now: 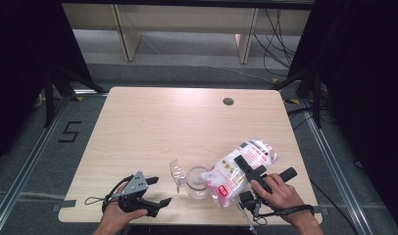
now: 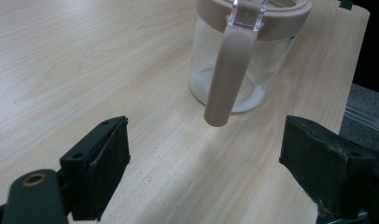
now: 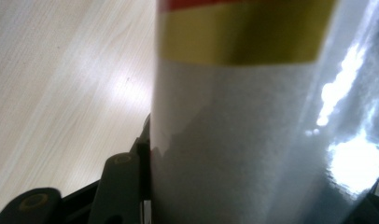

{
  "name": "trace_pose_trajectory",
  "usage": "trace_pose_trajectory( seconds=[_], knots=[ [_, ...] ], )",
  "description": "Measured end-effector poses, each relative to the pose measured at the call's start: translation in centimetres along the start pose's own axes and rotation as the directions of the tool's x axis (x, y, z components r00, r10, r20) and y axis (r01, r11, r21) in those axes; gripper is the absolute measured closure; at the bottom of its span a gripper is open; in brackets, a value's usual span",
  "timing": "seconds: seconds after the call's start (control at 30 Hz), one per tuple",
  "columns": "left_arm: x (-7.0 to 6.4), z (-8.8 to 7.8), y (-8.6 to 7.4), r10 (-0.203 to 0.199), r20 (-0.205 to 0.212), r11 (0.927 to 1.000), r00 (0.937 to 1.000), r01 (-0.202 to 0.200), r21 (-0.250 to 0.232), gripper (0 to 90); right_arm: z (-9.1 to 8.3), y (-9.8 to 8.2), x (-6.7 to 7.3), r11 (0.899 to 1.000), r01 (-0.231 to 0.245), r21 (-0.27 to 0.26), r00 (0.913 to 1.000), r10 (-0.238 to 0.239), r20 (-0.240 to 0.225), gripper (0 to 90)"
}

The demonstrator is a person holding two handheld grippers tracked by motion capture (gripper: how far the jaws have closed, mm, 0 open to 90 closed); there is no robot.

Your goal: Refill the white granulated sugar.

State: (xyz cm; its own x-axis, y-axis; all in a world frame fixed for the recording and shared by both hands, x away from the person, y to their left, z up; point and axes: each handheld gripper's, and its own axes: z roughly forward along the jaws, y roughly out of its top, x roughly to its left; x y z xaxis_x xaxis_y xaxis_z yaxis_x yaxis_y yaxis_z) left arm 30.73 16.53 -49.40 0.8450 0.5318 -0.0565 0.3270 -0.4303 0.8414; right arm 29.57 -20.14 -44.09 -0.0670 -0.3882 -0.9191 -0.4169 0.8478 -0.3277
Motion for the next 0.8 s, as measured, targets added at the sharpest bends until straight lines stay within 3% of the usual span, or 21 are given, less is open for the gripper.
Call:
trace_pose_trajectory(
  seconds=[0.13,0.17,0.27,0.5,0.53,0.6,0.63,0.67,0.7,0.77,0.8],
  knots=[
    [-0.02,0.02,0.0,0.0,0.0,1.0,1.0,0.0,-0.001,15.3,-0.07,0.05,-0.14,1.0,0.017,0.004,0.9998,-0.017,-0.002,53.2],
    [-0.2,0.09,-0.06,-0.036,-0.006,0.9994,0.9993,0.036,-0.002,15.3,-0.08,0.05,-0.19,1.0,0.018,0.003,0.9998,-0.018,-0.001,53.2],
    [-0.25,0.15,-0.07,-0.04,-0.009,0.9991,0.9991,0.04,-0.009,15.3,-0.13,0.06,-0.18,1.0,0.023,0.004,0.9997,-0.023,0.01,53.2],
    [-0.25,0.14,-0.06,-0.04,-0.007,0.9992,0.9992,0.04,-0.011,15.3,-0.24,0.15,-0.33,0.999,0.038,0.011,0.9993,-0.038,0.005,53.4],
    [-0.05,0.06,0.0,-0.007,-0.001,1.0,1.0,0.007,-0.005,15.3,-0.26,0.14,-0.42,0.999,0.045,0.005,0.9989,-0.045,0.008,53.4],
    [-0.02,0.06,0.0,-0.004,0.002,1.0,1.0,0.004,-0.003,15.3,-0.27,0.23,-0.45,0.999,0.046,0.005,0.9988,-0.046,0.014,53.4],
    [-0.05,0.09,-0.01,-0.008,0.0,0.9999,1.0,0.008,-0.007,15.3,-0.25,0.28,-0.49,0.999,0.054,0.002,0.9984,-0.054,0.016,53.5],
    [-0.22,0.14,-0.08,-0.039,-0.006,0.9992,0.9992,0.039,-0.007,15.3,-0.27,0.28,-0.57,0.998,0.065,0.003,0.9978,-0.065,0.01,53.5],
    [-0.33,0.23,-0.08,-0.056,-0.01,0.9982,0.9984,0.055,-0.023,15.3,-0.37,0.29,-0.36,0.999,0.041,0.016,0.9991,-0.041,0.012,53.5],
    [-0.23,0.18,-0.08,-0.043,-0.008,0.999,0.999,0.043,-0.014,15.3,-0.36,0.29,-0.41,0.999,0.05,0.014,0.9987,-0.05,0.01,53.6],
    [-0.04,0.08,-0.01,-0.006,0.002,1.0,1.0,0.006,-0.006,15.3,-0.33,0.3,-0.35,0.999,0.051,0.014,0.9986,-0.051,0.017,53.6]
  ],
)
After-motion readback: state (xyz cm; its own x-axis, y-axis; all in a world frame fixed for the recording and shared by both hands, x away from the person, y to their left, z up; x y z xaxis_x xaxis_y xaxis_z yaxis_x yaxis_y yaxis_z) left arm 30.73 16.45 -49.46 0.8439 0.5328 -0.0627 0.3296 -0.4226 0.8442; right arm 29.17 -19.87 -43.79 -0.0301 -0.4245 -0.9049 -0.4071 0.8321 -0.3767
